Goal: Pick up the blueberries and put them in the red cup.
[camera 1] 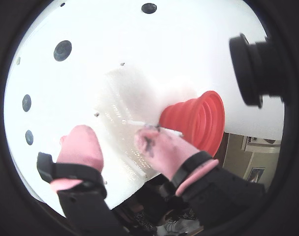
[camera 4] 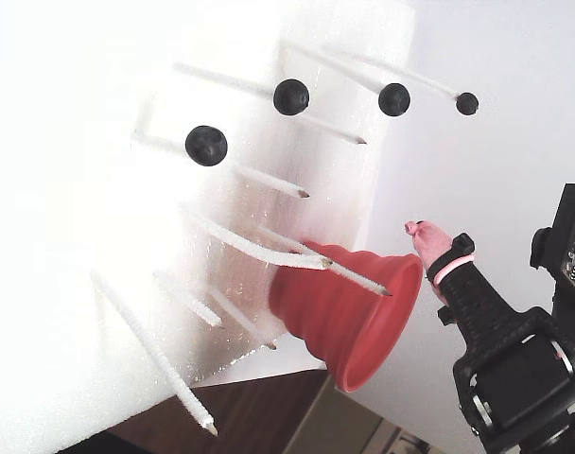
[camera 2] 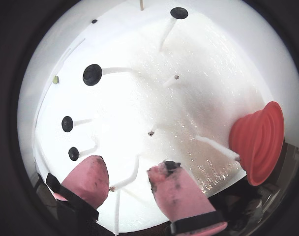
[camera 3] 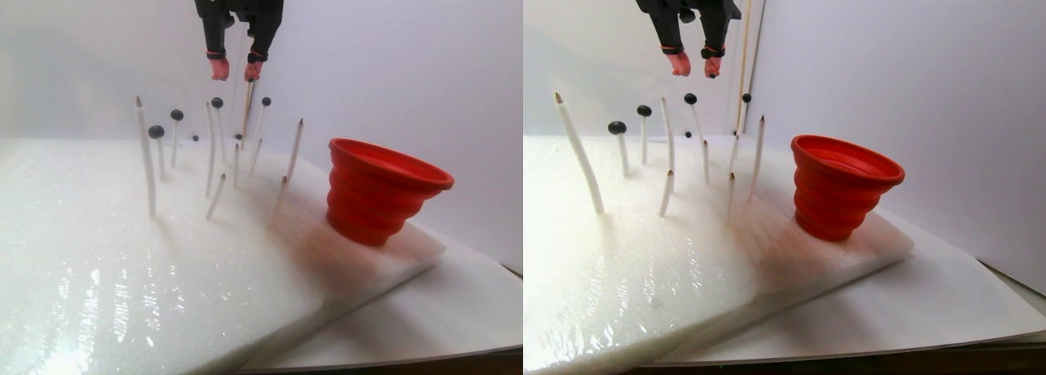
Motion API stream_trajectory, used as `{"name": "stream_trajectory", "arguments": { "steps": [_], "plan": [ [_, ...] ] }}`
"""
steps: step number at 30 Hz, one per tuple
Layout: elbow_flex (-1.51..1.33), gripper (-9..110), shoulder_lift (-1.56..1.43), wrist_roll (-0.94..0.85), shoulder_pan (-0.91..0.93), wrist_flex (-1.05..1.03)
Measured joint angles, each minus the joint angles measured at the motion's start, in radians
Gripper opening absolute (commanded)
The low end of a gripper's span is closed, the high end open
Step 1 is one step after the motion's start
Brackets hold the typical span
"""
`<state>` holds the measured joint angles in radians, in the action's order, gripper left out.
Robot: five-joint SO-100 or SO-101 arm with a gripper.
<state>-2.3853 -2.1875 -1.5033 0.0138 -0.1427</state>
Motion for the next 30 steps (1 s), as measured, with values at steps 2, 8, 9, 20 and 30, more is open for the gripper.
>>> {"name": "stream_trajectory", "arguments": {
  "steps": [2,8,9,20,30],
  "plan": [
    [0.000,17,0.018,0.006,-0.005,0.014],
    [0.012,17,0.081,0.006,-0.014,0.067],
    [0.015,17,0.087,-0.002,-0.015,0.075],
    [0.046,17,0.149,-0.005,-0.034,0.156],
    [0.094,17,0.233,-0.037,-0.052,0.227]
  ]
}}
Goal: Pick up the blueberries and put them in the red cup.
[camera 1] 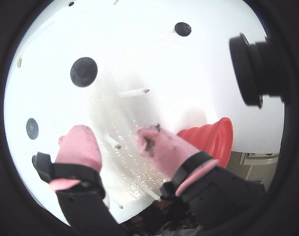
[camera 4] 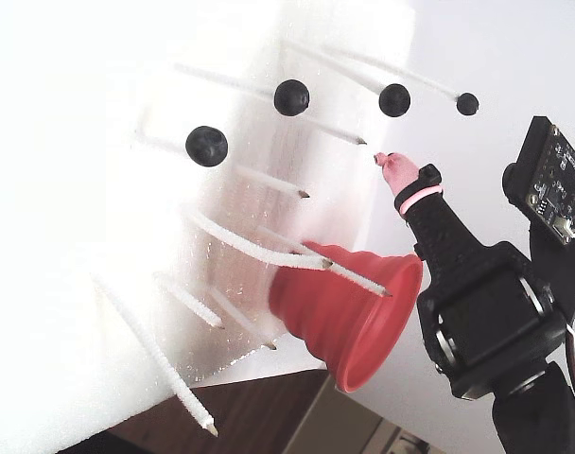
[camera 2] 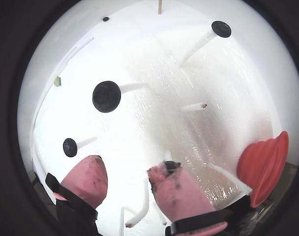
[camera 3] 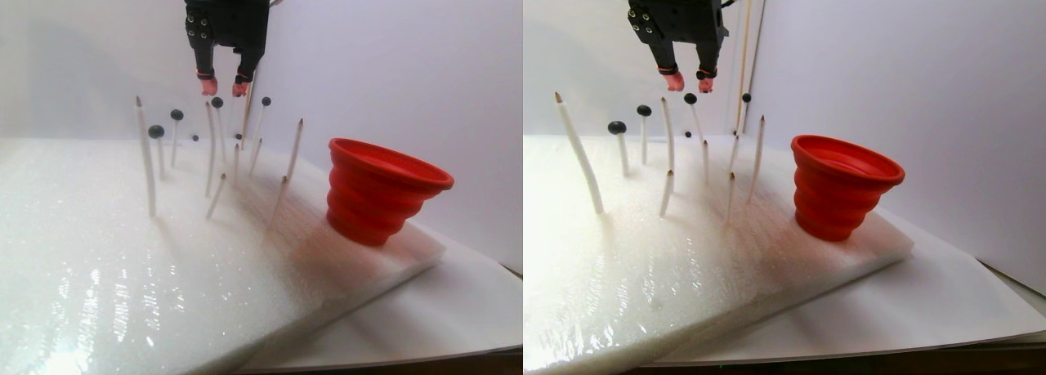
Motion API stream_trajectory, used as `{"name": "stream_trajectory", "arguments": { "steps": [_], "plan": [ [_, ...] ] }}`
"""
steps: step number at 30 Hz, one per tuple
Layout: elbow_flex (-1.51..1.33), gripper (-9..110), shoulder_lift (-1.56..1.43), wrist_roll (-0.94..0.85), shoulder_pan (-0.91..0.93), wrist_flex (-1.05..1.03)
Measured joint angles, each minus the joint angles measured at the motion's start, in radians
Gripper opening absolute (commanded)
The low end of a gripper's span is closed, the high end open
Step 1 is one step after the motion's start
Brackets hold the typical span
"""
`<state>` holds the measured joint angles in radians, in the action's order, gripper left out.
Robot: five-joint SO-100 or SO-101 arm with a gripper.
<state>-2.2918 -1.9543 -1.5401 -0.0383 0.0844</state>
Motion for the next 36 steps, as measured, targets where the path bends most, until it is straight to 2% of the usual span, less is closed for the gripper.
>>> {"name": "stream_trajectory", "arguments": {
  "steps": [36],
  "plan": [
    [0.110,19,0.209,-0.084,-0.040,0.225]
  ]
}}
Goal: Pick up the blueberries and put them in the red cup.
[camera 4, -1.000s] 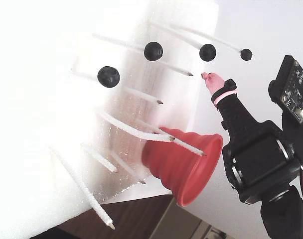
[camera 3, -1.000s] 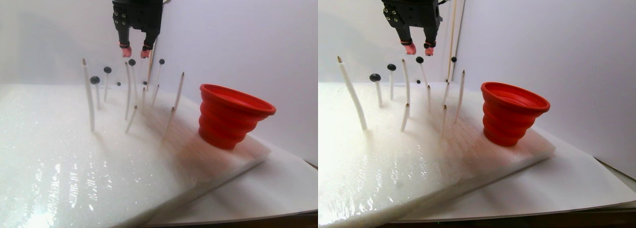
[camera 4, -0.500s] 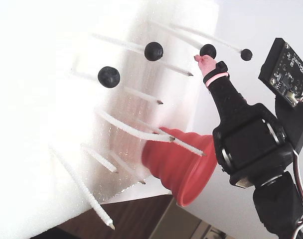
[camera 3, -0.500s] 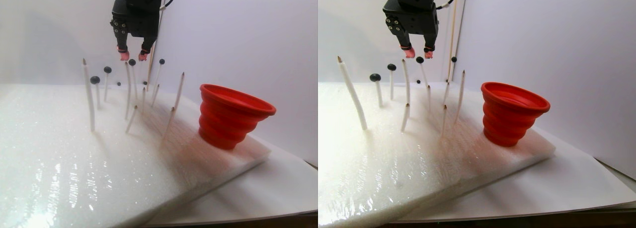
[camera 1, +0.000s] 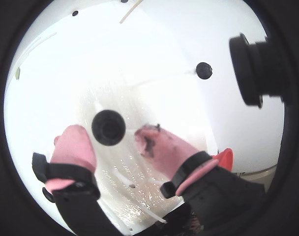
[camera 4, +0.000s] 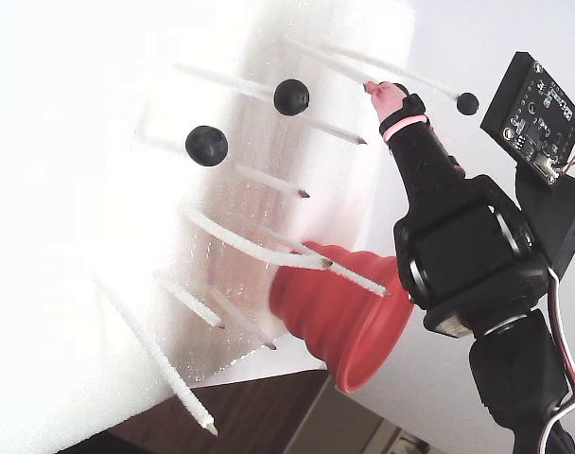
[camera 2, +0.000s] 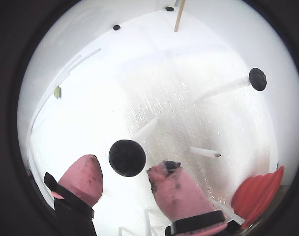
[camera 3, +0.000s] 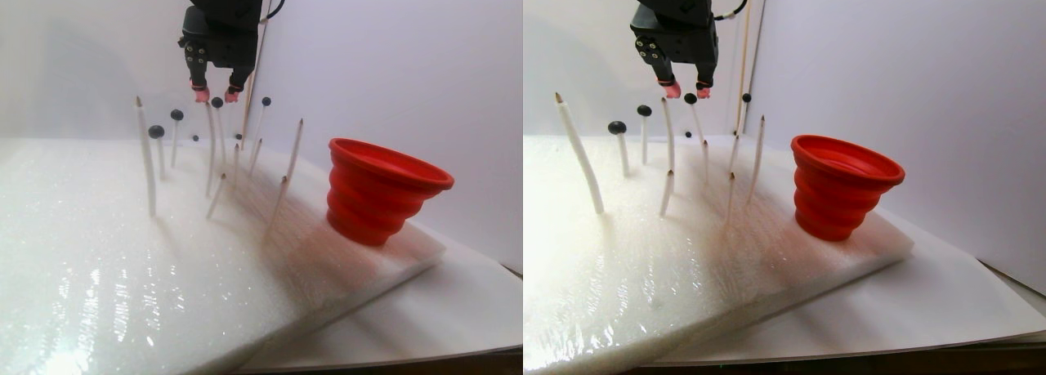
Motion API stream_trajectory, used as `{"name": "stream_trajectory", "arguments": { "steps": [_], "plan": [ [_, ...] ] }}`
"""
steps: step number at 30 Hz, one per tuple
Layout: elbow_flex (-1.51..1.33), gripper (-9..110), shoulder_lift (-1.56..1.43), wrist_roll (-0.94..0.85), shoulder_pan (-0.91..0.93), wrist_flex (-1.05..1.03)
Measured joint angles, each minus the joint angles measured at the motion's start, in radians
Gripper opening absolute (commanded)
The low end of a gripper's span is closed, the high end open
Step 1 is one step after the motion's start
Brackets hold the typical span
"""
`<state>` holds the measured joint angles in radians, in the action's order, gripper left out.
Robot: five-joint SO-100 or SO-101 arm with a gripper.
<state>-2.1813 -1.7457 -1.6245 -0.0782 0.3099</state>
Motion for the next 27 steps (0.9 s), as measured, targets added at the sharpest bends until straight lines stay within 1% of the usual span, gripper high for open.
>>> {"name": "stream_trajectory", "arguments": {
  "steps": [27],
  "plan": [
    [0.052,18,0.097,0.000,0.000,0.069]
  ]
}}
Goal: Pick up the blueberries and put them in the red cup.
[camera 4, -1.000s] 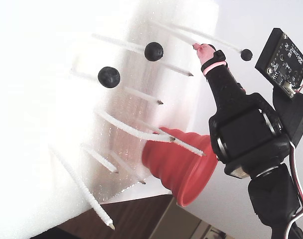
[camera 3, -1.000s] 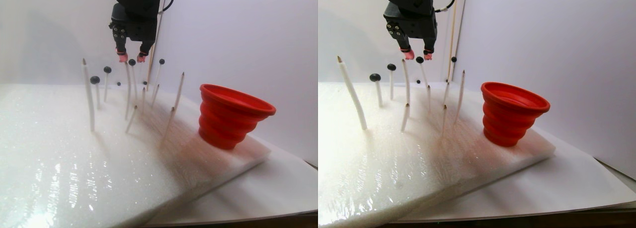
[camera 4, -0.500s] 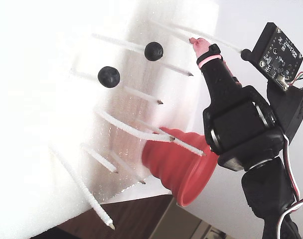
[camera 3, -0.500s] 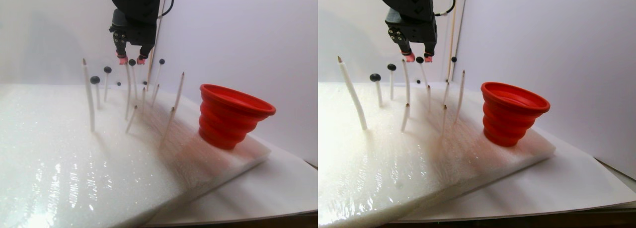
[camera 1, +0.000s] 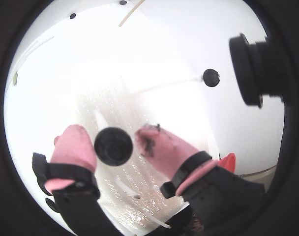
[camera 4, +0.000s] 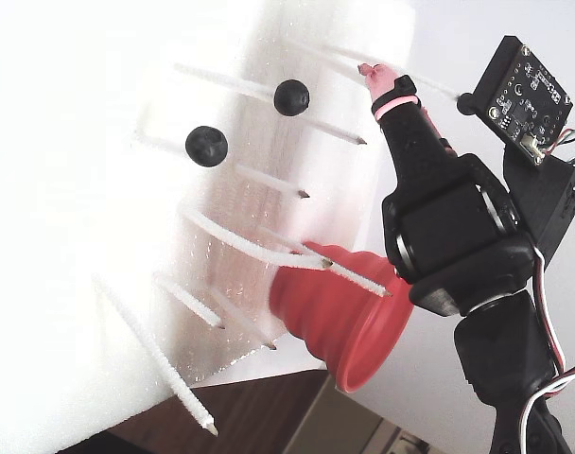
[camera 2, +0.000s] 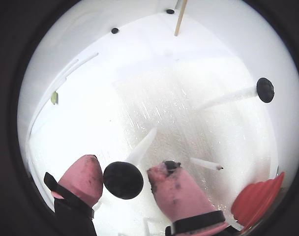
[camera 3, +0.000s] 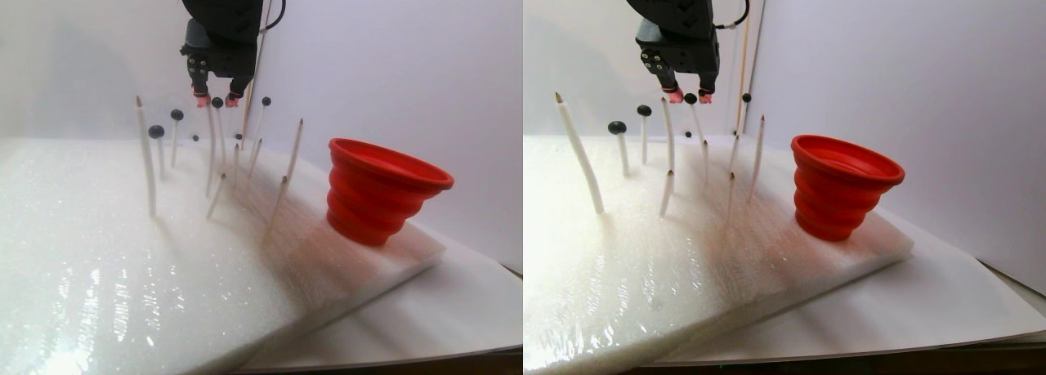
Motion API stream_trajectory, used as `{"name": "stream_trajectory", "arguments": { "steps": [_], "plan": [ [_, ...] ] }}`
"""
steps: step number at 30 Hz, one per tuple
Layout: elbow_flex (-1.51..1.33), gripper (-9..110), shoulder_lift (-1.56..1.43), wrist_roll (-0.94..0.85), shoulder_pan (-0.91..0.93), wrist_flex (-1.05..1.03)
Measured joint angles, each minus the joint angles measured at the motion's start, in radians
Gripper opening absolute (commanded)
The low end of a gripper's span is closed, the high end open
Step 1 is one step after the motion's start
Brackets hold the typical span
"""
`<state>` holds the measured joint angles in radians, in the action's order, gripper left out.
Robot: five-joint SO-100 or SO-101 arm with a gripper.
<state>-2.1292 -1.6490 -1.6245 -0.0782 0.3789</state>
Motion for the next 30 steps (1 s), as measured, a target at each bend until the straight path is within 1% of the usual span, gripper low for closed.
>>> {"name": "stream_trajectory", "arguments": {
  "steps": [20,30],
  "plan": [
    [0.000,13,0.018,0.000,0.000,0.017],
    [0.000,12,0.018,0.000,0.000,0.017]
  ]
}}
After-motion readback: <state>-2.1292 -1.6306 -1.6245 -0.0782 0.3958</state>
